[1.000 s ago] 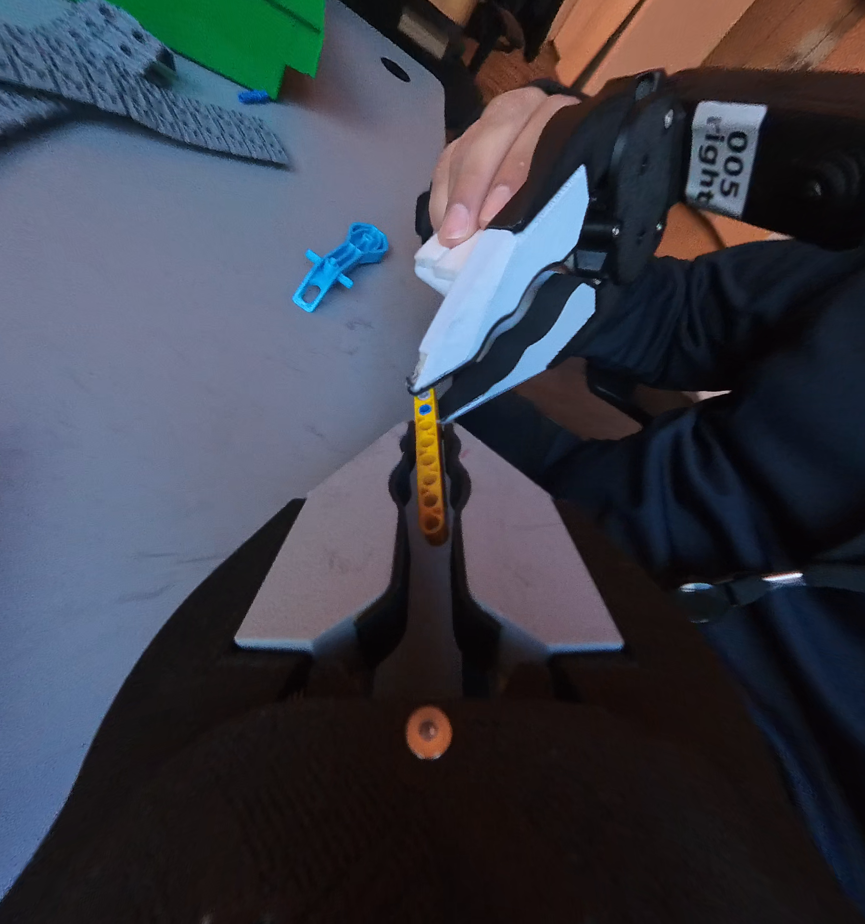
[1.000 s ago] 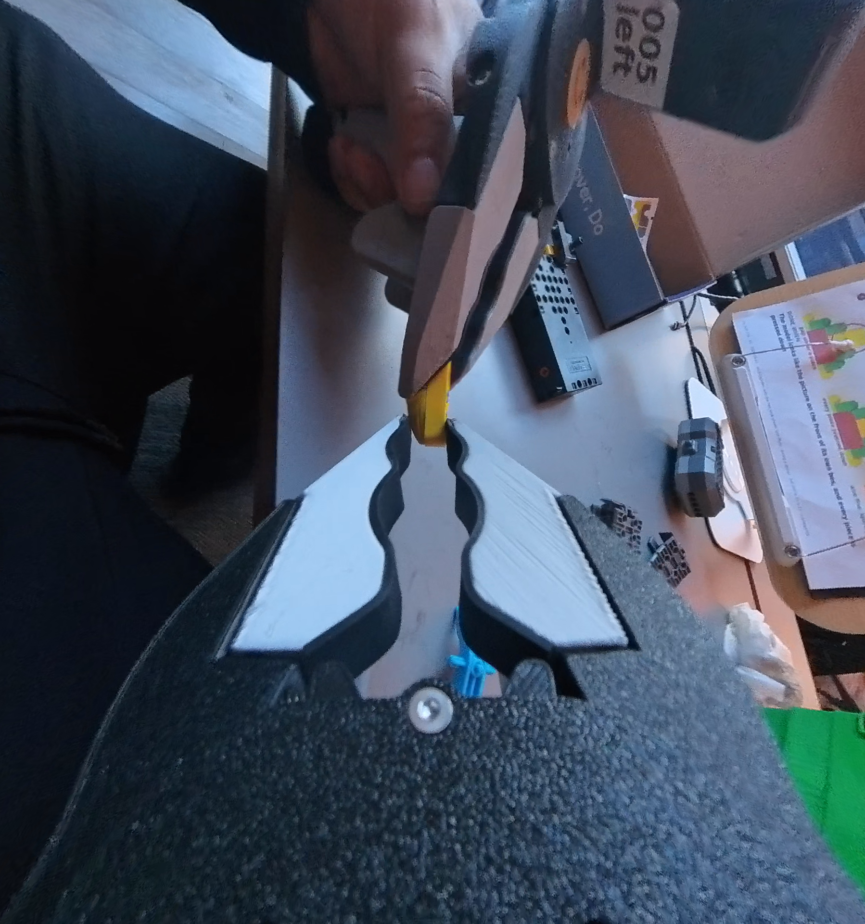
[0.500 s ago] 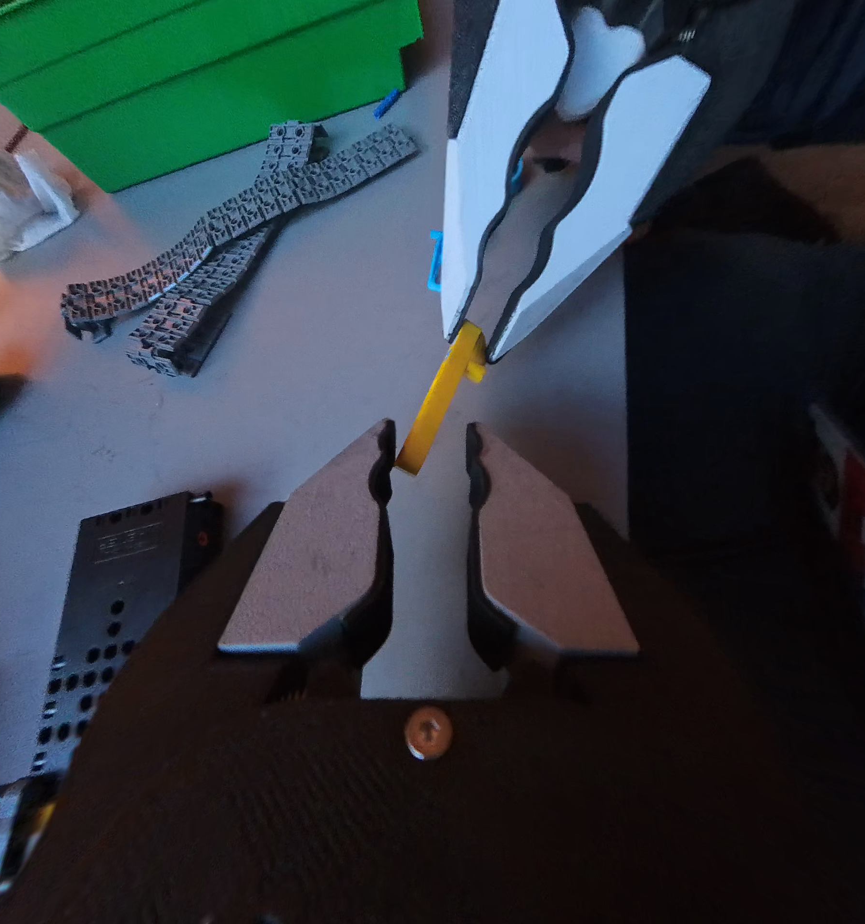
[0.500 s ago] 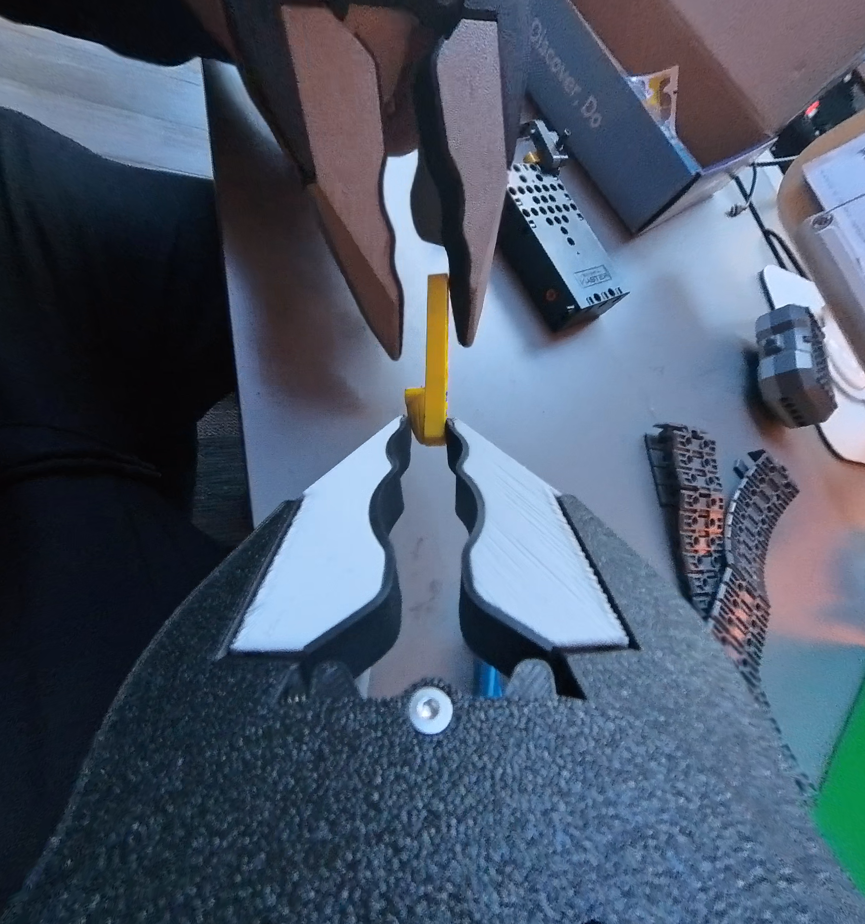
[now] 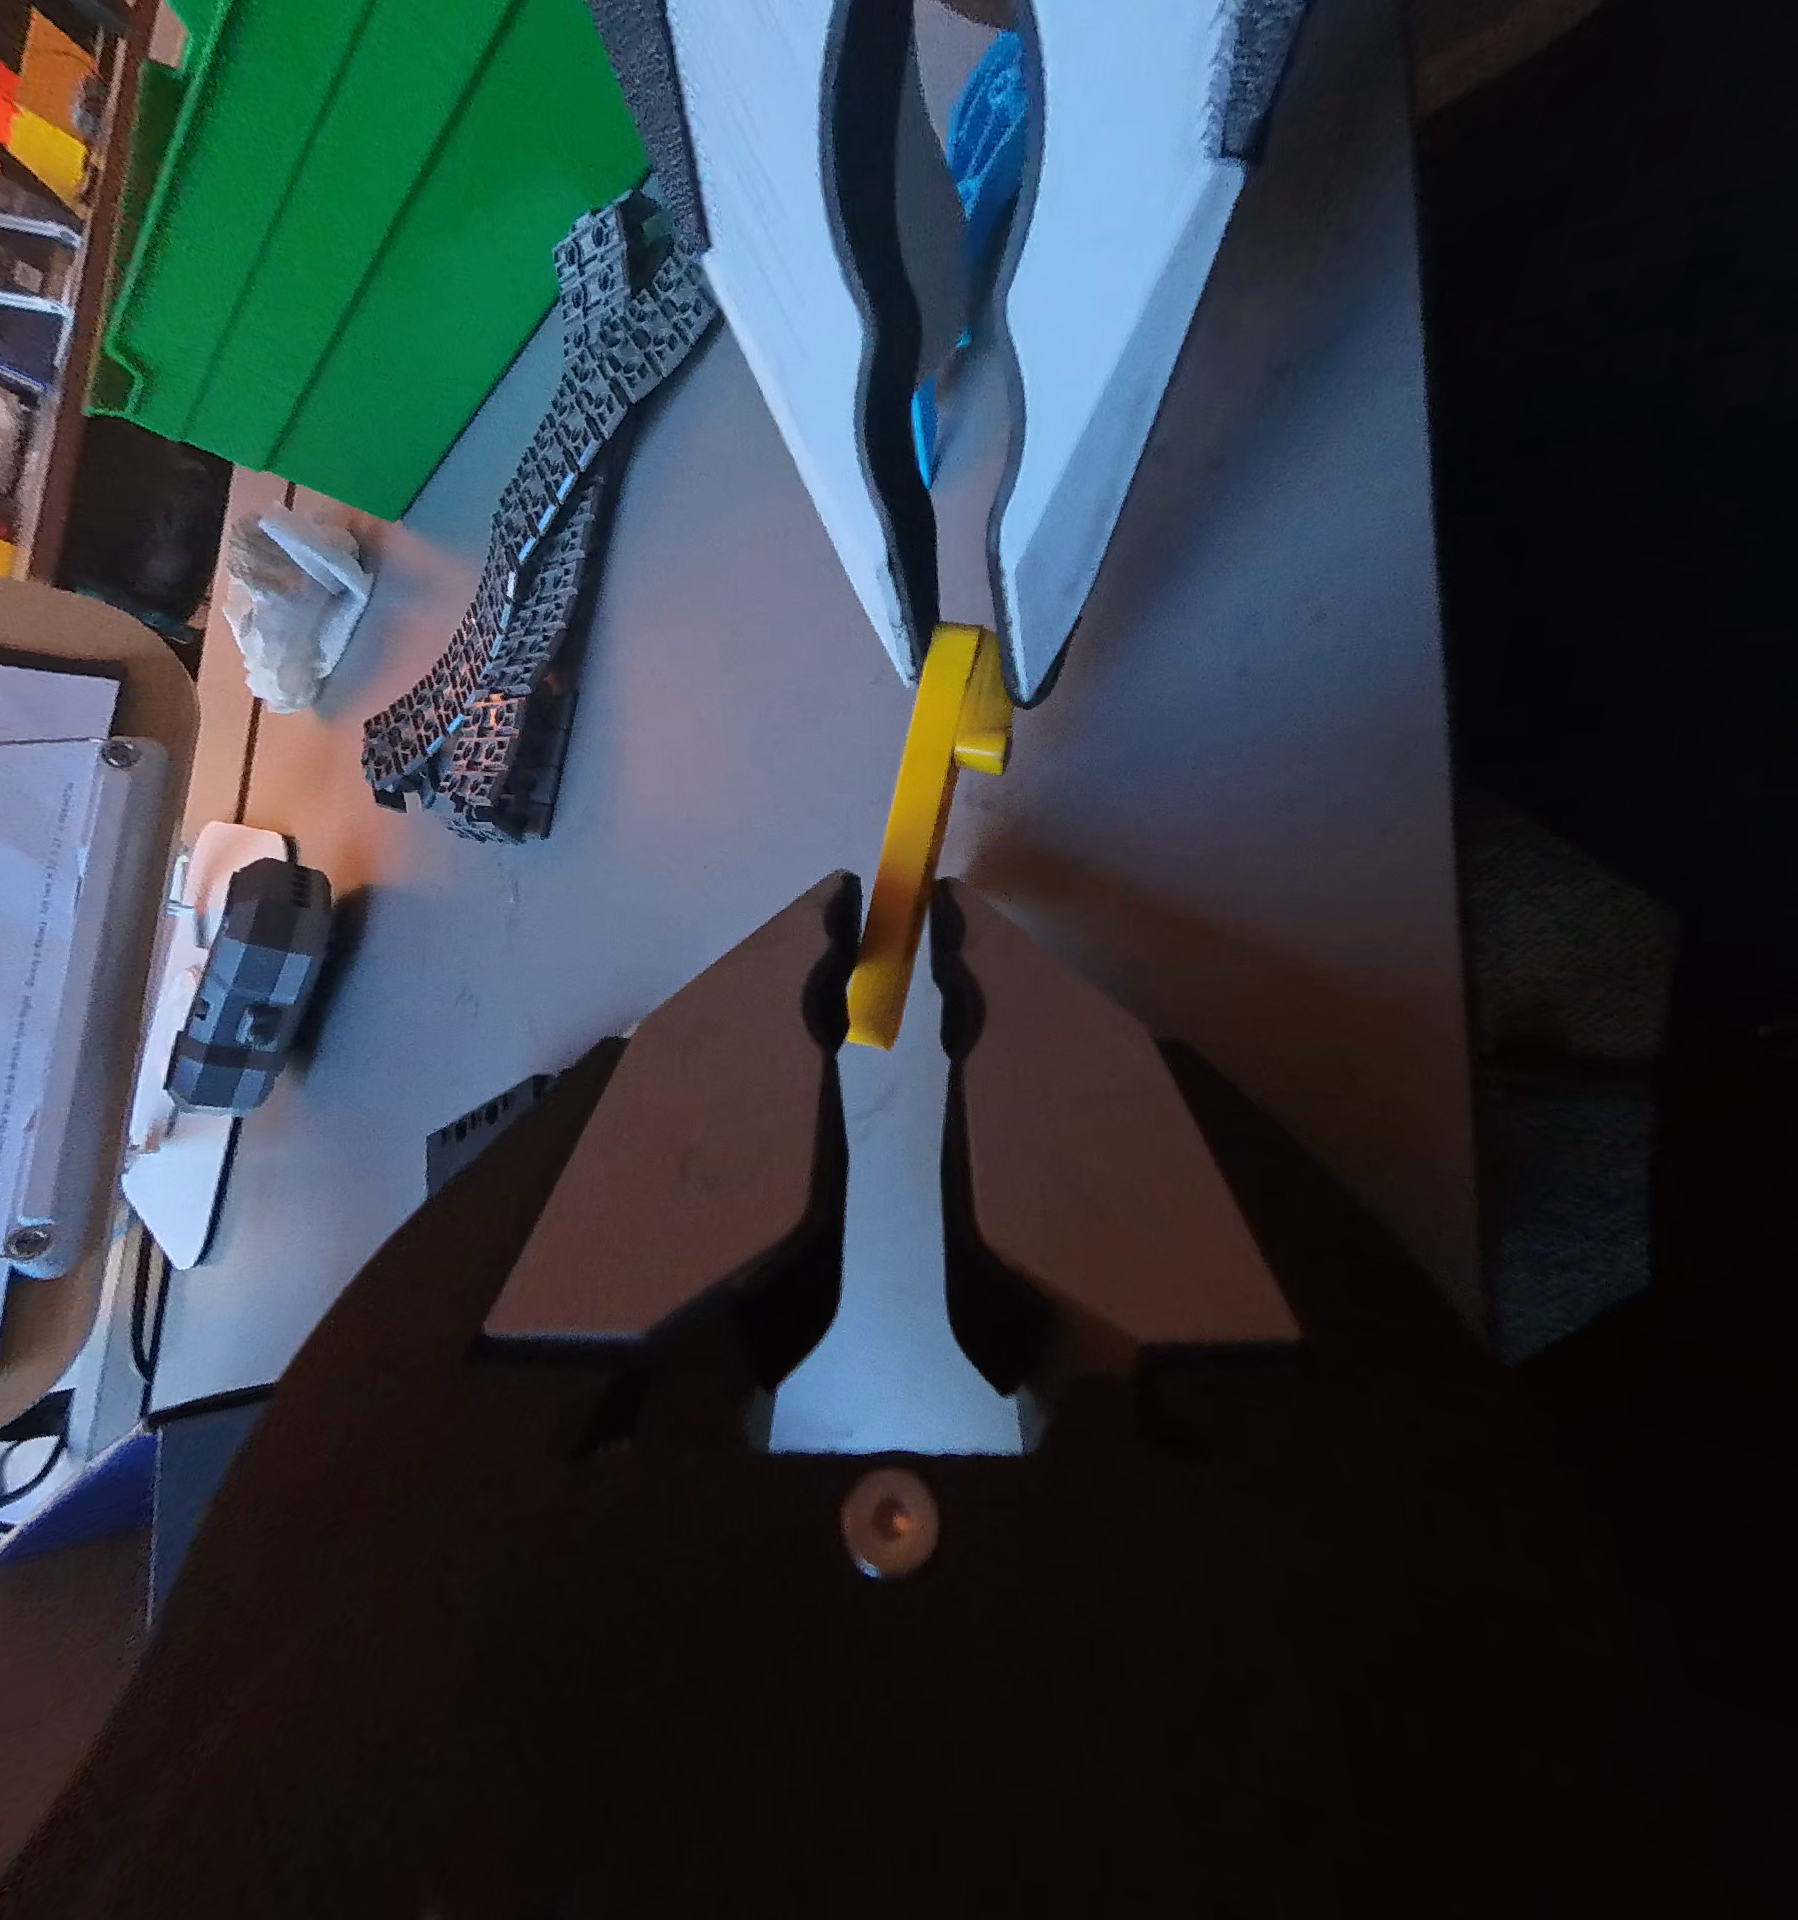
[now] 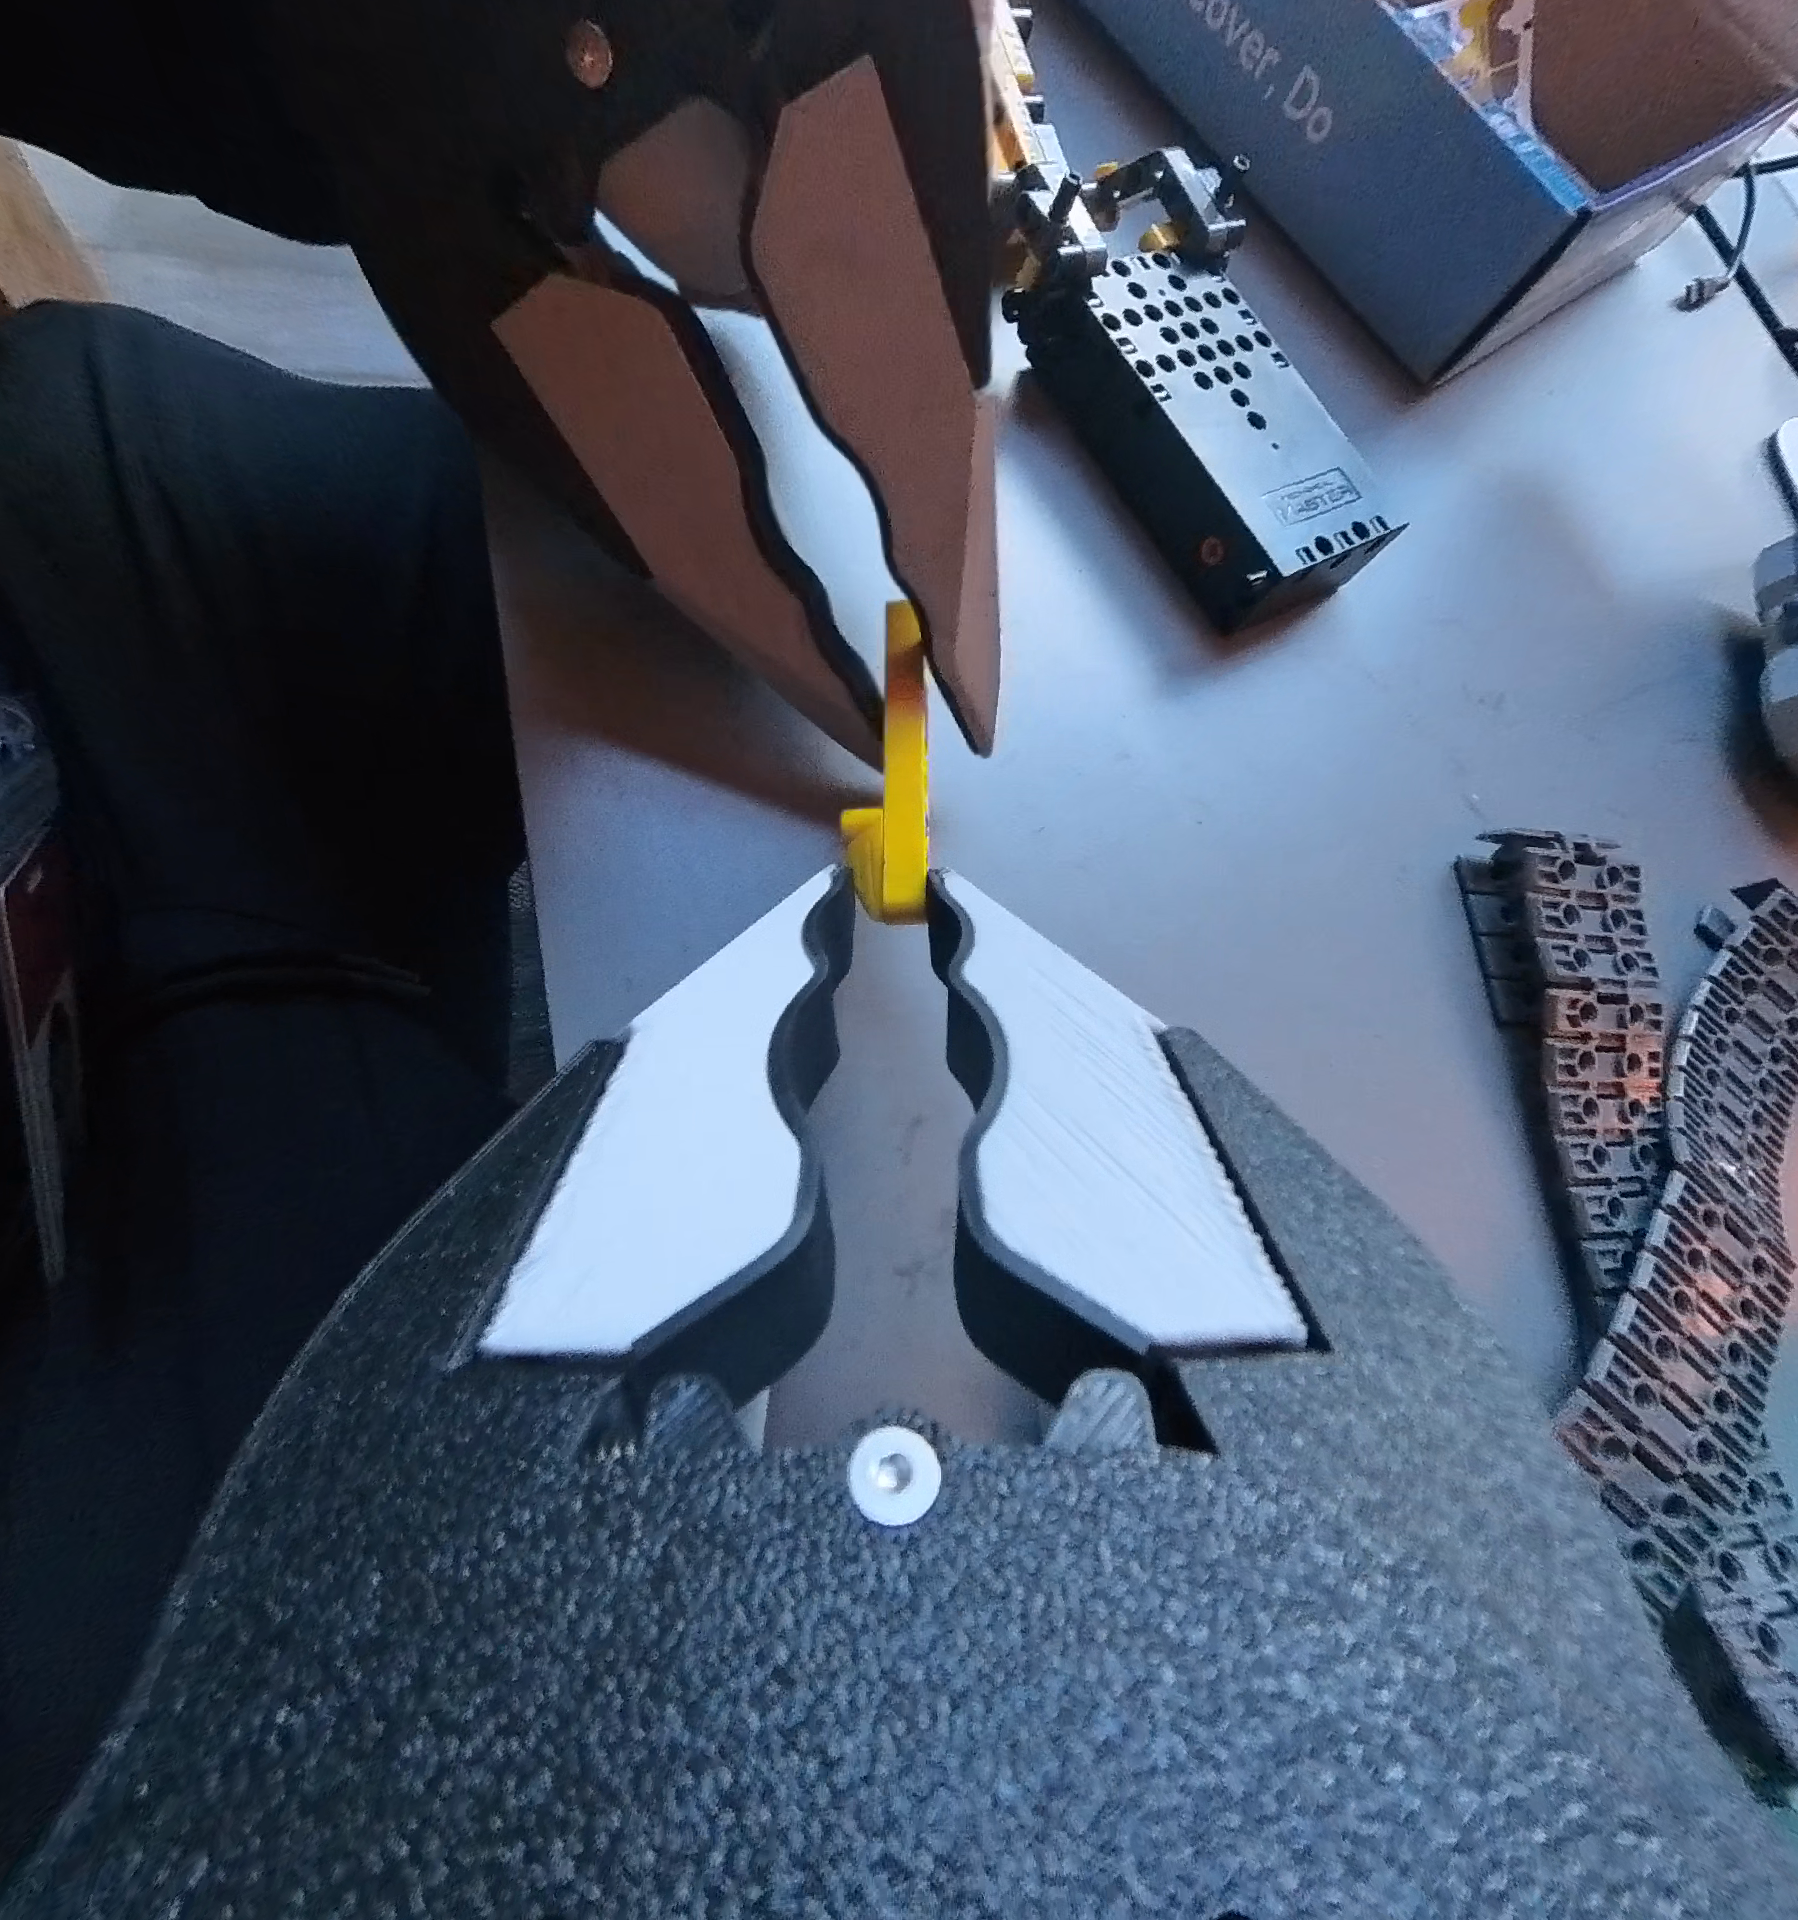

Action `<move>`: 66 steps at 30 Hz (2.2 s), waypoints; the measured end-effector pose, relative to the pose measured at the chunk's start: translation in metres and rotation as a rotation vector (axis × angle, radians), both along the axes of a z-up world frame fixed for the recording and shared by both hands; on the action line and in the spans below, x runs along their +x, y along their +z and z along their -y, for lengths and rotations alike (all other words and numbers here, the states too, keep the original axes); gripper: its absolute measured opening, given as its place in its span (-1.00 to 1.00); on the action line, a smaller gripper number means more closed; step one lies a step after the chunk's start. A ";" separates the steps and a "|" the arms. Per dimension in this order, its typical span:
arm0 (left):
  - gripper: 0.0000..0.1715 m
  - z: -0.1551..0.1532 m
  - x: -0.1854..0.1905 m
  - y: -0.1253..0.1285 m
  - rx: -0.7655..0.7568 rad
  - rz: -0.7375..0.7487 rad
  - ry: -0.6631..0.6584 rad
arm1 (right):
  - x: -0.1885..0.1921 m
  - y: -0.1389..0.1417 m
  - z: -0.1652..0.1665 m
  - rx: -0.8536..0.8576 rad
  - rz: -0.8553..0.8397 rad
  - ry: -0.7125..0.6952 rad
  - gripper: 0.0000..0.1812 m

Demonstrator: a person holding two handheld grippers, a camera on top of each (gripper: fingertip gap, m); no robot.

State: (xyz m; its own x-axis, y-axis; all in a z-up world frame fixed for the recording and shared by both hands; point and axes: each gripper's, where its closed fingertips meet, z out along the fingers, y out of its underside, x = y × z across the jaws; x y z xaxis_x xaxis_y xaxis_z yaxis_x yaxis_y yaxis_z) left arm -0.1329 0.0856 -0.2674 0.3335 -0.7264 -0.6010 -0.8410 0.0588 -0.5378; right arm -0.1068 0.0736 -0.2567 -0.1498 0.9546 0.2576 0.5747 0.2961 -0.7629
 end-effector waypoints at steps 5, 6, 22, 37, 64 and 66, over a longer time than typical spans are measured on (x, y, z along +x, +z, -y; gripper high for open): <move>-0.87 -0.002 0.004 -0.002 0.008 0.022 -0.008 | 0.002 -0.001 0.000 -0.002 0.006 0.004 -0.89; -0.87 -0.002 0.005 -0.002 0.009 0.031 -0.009 | 0.002 -0.001 -0.001 -0.006 0.004 0.004 -0.89; -0.85 -0.008 0.011 0.002 0.185 -0.021 -0.038 | 0.004 -0.005 -0.005 -0.072 0.025 -0.002 -0.89; -0.90 -0.007 0.017 0.001 0.213 -0.051 -0.030 | 0.007 0.001 -0.004 0.186 0.113 0.002 -0.89; -0.90 -0.015 0.020 0.001 0.250 -0.084 0.012 | 0.007 0.002 -0.008 0.272 0.112 -0.005 -0.89; -0.90 -0.016 0.019 0.000 0.254 -0.097 0.011 | 0.006 0.002 -0.007 0.276 0.105 -0.003 -0.89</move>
